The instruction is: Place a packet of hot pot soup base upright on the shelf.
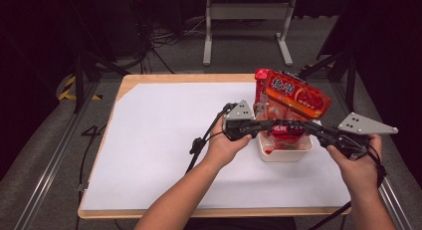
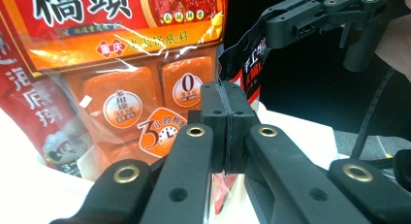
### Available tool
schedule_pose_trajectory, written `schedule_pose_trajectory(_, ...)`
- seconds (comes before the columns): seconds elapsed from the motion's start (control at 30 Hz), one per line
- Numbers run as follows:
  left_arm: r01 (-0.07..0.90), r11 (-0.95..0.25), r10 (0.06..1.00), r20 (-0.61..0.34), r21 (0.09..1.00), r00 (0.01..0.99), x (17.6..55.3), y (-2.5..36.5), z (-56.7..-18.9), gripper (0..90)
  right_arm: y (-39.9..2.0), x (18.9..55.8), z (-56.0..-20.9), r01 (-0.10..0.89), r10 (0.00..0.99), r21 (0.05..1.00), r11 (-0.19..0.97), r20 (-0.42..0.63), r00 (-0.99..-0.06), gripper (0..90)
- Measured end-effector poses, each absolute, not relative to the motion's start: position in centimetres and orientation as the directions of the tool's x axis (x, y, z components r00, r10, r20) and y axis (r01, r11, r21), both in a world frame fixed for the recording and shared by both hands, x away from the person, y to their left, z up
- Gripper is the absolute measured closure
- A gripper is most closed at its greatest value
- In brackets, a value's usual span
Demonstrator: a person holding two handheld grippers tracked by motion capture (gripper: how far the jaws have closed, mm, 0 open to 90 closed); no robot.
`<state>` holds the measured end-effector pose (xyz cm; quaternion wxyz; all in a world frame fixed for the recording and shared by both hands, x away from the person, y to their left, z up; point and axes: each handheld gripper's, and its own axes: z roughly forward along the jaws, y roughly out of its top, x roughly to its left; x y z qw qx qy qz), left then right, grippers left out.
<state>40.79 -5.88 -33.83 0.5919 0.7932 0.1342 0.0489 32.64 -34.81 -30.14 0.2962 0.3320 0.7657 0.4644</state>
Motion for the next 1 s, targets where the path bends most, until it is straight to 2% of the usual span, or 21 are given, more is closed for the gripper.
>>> schedule_pose_trajectory(0.27, 0.152, -0.288, 0.272, -0.071, 0.946, 0.96, 40.7, -6.6, -34.3, 86.7, -35.1, 32.2, -30.8, 0.275, 0.805, 0.903, 0.329, -0.116, -0.582, 79.3)
schedule_pose_trajectory(0.3, 0.152, -0.288, 0.272, -0.071, 0.946, 0.96, 40.7, -6.6, -34.3, 81.1, -35.1, 32.2, -30.8, 0.275, 0.805, 0.903, 0.329, -0.116, -0.582, 79.3)
schedule_pose_trajectory(0.33, 0.151, -0.293, 0.278, -0.067, 0.944, 0.958, 40.7, -6.6, -34.3, 72.5, -35.1, 31.9, -30.8, 0.261, 0.804, 0.906, 0.332, -0.127, -0.581, 73.4)
schedule_pose_trajectory(0.43, 0.155, -0.289, 0.31, -0.061, 0.945, 0.949, 40.6, -6.8, -34.8, 60.7, -35.1, 31.6, -30.7, 0.25, 0.801, 0.91, 0.331, -0.131, -0.584, 70.7)
schedule_pose_trajectory(0.5, 0.157, -0.284, 0.319, -0.061, 0.946, 0.946, 40.7, -6.8, -34.8, 49.6, -35.0, 31.5, -30.6, 0.242, 0.799, 0.911, 0.335, -0.139, -0.585, 69.9)
schedule_pose_trajectory(0.6, 0.179, -0.262, 0.319, -0.09, 0.948, 0.943, 40.7, -6.5, -35.1, 45.3, -34.9, 31.4, -30.6, 0.24, 0.799, 0.913, 0.33, -0.134, -0.587, 68.2)
schedule_pose_trajectory(1.0, 0.167, -0.254, 0.342, -0.073, 0.953, 0.937, 40.2, -4.3, -34.6, 35.3, -34.1, 31.9, -30.7, 0.23, 0.79, 0.919, 0.319, -0.124, -0.601, 64.4)
